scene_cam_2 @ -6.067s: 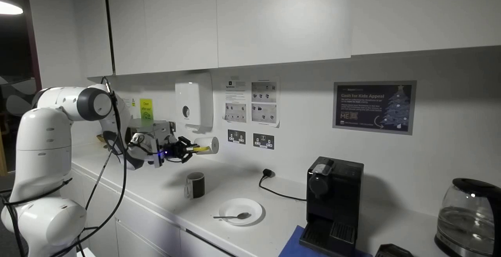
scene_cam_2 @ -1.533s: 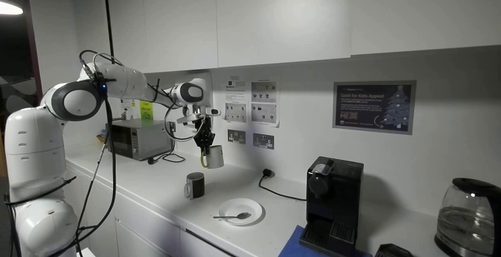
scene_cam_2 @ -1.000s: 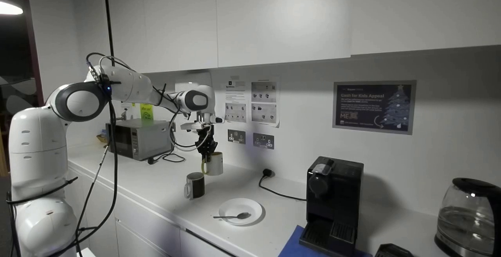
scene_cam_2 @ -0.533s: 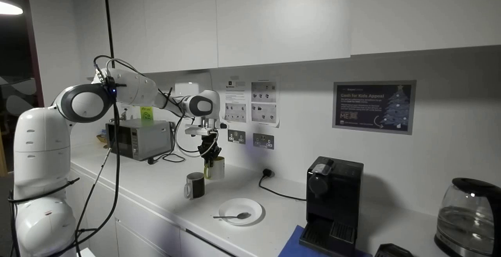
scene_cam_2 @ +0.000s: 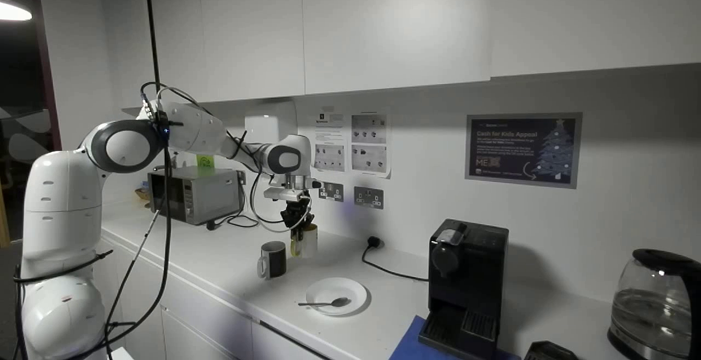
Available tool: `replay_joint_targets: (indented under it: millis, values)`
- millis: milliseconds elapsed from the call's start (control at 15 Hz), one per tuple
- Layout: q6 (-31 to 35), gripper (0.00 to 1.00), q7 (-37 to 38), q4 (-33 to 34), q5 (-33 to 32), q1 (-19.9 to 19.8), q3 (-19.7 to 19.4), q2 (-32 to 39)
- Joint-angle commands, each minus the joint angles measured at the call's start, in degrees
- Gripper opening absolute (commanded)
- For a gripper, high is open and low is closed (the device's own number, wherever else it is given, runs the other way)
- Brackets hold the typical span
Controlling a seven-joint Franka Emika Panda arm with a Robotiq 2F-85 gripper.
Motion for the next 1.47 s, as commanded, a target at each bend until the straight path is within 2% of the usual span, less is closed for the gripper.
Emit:
replay_joint_targets:
  millis: [0,600,1400]
  values:
    - [4.7,0.04,-3.0,-2.6,0.9,-0.9,0.2,-1.2]
    - [11.4,0.04,-3.0,-7.8,0.3,-0.9,0.2,-1.2]
    - [16.1,0.04,-2.9,-11.8,-0.6,-1.0,0.1,-0.7]
